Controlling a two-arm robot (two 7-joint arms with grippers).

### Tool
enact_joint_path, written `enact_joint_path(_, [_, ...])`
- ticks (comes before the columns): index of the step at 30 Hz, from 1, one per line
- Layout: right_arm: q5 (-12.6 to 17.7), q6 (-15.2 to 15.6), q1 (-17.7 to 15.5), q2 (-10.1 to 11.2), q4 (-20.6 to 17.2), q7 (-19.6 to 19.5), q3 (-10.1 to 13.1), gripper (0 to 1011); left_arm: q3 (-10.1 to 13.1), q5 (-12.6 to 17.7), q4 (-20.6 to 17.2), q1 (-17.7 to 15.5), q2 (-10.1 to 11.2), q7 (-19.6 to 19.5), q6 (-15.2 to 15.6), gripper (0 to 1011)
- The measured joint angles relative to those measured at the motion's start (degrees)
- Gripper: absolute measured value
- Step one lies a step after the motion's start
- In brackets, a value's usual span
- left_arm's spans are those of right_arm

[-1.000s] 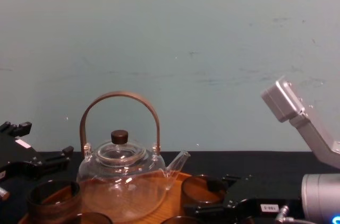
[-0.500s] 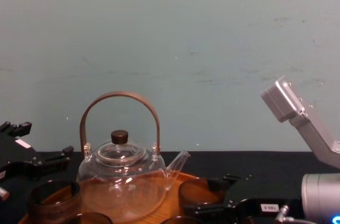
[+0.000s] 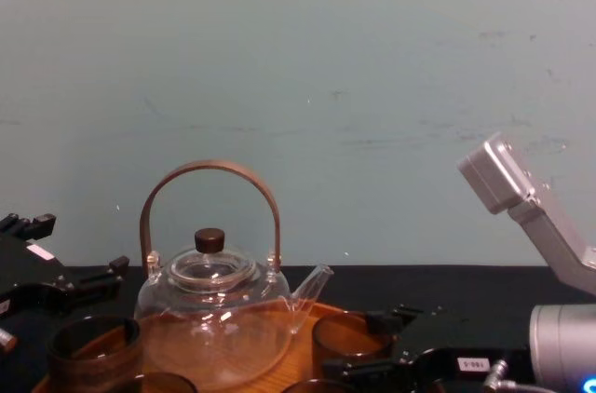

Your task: Pick up the glass from the table and place it on the tray.

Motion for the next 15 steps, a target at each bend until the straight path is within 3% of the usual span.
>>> enact_joint_path(9, [0.20,0.00,-0.08,0.06,-0.12,0.17,0.07,1002,0.00,0.00,0.00,0.00,0.00,0.00,0.00,1001])
enact_joint_path(15, [1.69,-0.01,-1.58,1.71,-2.72,1.60,1.10,1003,0.00,0.00,0.00,0.00,0.00,0.00,0.00,1001])
